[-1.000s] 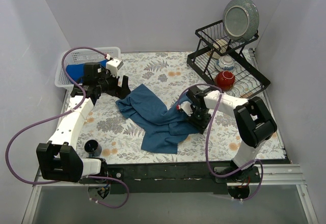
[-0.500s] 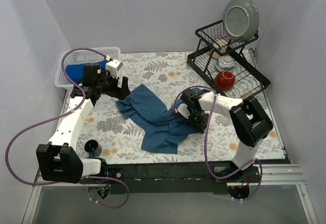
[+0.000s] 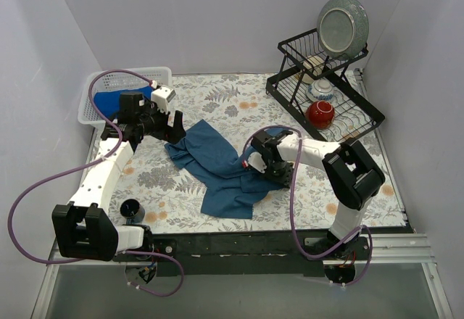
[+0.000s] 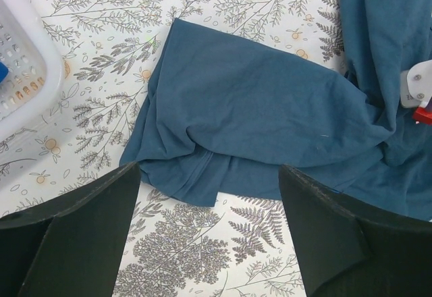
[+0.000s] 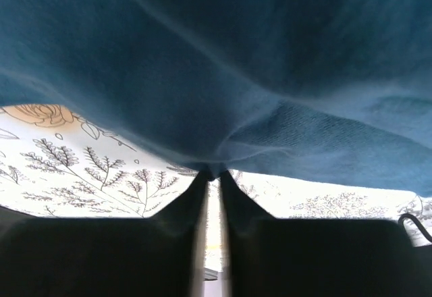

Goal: Roll the t-shirts
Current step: Flatten out the bin at the center of the board.

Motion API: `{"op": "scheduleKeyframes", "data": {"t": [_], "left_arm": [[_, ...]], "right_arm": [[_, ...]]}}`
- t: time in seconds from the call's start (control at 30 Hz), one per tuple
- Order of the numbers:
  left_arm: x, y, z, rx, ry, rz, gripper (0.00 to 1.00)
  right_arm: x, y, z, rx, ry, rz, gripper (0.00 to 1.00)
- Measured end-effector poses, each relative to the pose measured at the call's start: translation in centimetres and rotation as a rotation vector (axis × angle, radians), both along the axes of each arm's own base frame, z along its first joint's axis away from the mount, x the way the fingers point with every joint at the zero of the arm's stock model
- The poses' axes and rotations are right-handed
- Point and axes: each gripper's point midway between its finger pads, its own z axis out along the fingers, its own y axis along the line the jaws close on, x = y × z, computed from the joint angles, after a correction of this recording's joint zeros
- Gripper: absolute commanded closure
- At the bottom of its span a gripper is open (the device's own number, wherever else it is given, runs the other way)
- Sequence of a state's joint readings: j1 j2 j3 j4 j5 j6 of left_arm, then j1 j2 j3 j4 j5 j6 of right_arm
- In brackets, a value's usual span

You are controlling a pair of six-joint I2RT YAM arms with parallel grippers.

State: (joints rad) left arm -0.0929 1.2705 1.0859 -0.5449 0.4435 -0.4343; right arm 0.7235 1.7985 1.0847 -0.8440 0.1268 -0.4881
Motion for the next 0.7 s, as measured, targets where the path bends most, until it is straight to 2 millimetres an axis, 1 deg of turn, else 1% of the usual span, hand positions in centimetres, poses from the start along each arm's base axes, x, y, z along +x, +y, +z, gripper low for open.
{"op": "scheduleKeyframes", "data": {"t": [0.03,0.07,0.17,0.23,0.3,0.37,0.4,0.43,0.57,0.63,0.7], "left_arm": [[0.0,0.0,0.0,-0.001,0.000,-0.001,0.17],[0.0,0.0,0.0,-0.002,0.001,-0.001,0.17],[0.0,-0.1,0.0,-0.004,0.001,-0.004,0.17],[-0.1,-0.1,0.0,-0.005,0.001,-0.005,0.17],[-0.1,-0.1,0.0,-0.005,0.001,-0.008,0.17],[-0.2,-0.2,0.0,-0.001,0.000,-0.019,0.18],[-0.3,-0.2,-0.1,0.004,0.000,-0.028,0.18],[-0.4,-0.2,-0.2,0.011,0.002,-0.038,0.18],[-1.3,-0.1,-1.1,0.047,0.015,-0.089,0.18],[-2.0,0.1,-1.9,0.073,0.030,-0.117,0.18],[-2.9,0.3,-2.9,0.101,0.046,-0.144,0.19]], "right_arm": [[0.0,0.0,0.0,-0.003,-0.002,0.009,0.98],[0.1,0.0,0.0,-0.006,-0.006,0.015,0.99],[0.1,0.1,0.2,0.002,-0.007,0.021,0.99],[0.1,0.3,0.4,0.037,-0.002,0.009,0.99],[0.4,1.0,0.7,0.138,0.007,-0.029,0.99],[1.3,1.8,2.1,0.261,-0.004,-0.074,0.99],[1.9,2.2,3.4,0.330,-0.021,-0.099,0.99],[2.9,2.4,5.2,0.397,-0.055,-0.123,0.99],[7.3,2.8,13.7,0.631,-0.246,-0.179,0.99],[8.4,2.8,17.1,0.711,-0.318,-0.190,0.99],[8.9,3.0,19.6,0.779,-0.362,-0.216,0.99]]}}
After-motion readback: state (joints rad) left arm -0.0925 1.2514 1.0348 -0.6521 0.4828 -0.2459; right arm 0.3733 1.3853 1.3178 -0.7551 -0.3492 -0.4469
